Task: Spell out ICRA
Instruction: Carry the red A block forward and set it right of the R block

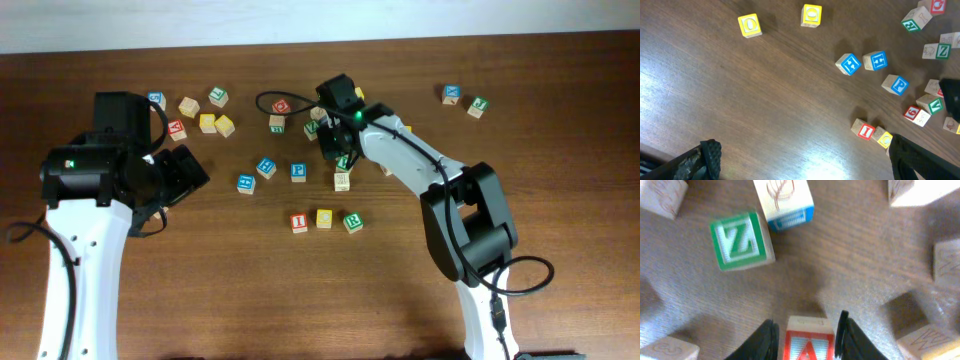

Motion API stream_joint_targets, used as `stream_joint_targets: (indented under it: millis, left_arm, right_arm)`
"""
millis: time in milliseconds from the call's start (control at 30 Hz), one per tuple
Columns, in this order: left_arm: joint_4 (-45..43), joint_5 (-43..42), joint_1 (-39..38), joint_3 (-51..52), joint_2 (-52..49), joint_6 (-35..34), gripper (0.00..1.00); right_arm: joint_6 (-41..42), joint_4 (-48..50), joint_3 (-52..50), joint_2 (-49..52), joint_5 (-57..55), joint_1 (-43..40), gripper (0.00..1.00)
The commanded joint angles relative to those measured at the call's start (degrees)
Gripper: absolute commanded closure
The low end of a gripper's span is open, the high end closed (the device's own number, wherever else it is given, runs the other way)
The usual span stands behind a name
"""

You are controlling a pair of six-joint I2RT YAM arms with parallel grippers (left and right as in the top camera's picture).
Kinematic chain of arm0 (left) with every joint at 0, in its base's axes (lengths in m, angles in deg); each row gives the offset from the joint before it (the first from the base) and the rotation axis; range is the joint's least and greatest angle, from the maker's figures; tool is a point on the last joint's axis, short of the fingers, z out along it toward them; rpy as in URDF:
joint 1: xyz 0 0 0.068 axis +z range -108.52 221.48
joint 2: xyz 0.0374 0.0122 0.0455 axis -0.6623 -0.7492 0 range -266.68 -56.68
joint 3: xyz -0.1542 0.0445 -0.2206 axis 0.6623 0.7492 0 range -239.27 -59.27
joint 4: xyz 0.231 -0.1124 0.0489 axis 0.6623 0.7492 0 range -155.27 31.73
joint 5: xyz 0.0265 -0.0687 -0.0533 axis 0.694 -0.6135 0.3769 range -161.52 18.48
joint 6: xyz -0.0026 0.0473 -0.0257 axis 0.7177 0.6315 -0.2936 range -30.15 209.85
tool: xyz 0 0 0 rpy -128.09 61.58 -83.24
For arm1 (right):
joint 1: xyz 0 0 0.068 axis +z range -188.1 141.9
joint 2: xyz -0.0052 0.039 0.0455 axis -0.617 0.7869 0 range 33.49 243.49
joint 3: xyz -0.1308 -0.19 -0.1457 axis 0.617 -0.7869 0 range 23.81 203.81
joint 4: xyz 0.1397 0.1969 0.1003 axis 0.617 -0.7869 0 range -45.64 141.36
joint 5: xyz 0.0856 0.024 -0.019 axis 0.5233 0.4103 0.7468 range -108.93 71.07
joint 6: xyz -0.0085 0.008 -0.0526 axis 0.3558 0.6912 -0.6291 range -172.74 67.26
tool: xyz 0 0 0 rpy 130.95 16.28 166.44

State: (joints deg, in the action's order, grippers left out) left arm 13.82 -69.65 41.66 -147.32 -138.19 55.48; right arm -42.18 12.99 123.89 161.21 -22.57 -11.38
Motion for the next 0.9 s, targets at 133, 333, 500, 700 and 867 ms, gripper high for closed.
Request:
stream_joint_targets:
  millis: [133, 333, 500, 700, 867]
  left_arm:
    - [-0.1, -0.2, 0.3, -0.2, 0.9, -0.8, 0.01]
    - [-0.1, -0.2, 0.3, -0.2, 0.9, -0.8, 0.01]
    - [-0.1, -0.2, 0.3, -0.2, 0.9, -0.8, 0.01]
    - [-0.1, -0.2, 0.3, -0.2, 0.9, -0.8, 0.01]
    - [-0.1, -0.2, 0.2, -0.2, 0.9, -0.8, 0.01]
  right_arm:
    - [0.1, -11.6, 9.0, -0.8, -2.4, 0.0, 0.48]
    - [0.2, -10.4, 8.5, 5.6, -0.5, 0.3, 0.48]
    - [0.2, -9.6, 8.5, 7.7, -0.5, 0.4, 0.60]
    - [0.2, -8.3, 8.7, 7.6, -0.5, 0.3, 0.74]
    - [0.2, -11.0, 9.9, 2.4, -2.1, 0.2, 0.77]
